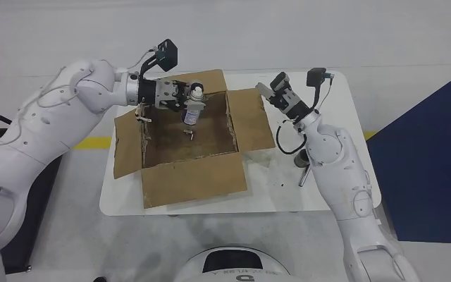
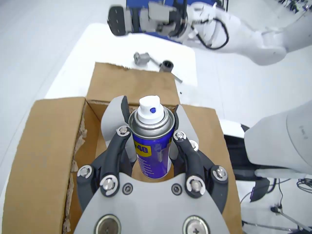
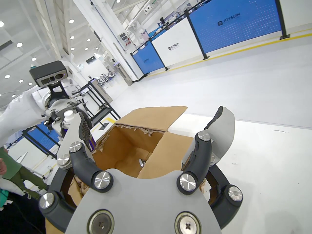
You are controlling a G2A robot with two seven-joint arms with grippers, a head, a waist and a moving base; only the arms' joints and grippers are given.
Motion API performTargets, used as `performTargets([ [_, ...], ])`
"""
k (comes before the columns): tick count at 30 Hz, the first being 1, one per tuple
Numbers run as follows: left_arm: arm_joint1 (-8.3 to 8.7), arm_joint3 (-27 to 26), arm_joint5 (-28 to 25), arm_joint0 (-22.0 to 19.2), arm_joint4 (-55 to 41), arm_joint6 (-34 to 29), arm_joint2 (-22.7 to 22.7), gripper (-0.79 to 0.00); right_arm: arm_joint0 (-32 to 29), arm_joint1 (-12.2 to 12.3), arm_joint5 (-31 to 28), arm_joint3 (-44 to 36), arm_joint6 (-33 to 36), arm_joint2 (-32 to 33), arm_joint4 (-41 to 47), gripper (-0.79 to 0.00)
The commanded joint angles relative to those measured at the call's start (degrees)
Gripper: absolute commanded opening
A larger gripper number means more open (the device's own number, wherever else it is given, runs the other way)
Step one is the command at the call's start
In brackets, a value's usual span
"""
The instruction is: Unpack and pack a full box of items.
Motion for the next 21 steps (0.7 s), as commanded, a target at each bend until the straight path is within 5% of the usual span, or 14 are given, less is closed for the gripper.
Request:
performTargets([
  [1,0.25,-1.0,0.0,0.7,-1.3,2.8,-1.4,-0.785,-0.2,0.1,-0.5,-0.3,-0.1,0.2,1.2,0.0],
  [12,0.0,-0.9,0.0,3.6,-13.3,0.1,-4.9,-0.785,-0.7,0.2,0.1,-1.7,0.8,-0.4,-2.1,0.0],
  [21,-4.16,4.8,0.0,2.5,-20.5,-10.3,-5.5,-0.785,-0.2,0.1,-4.0,-4.3,5.7,-6.8,-5.8,0.0],
])
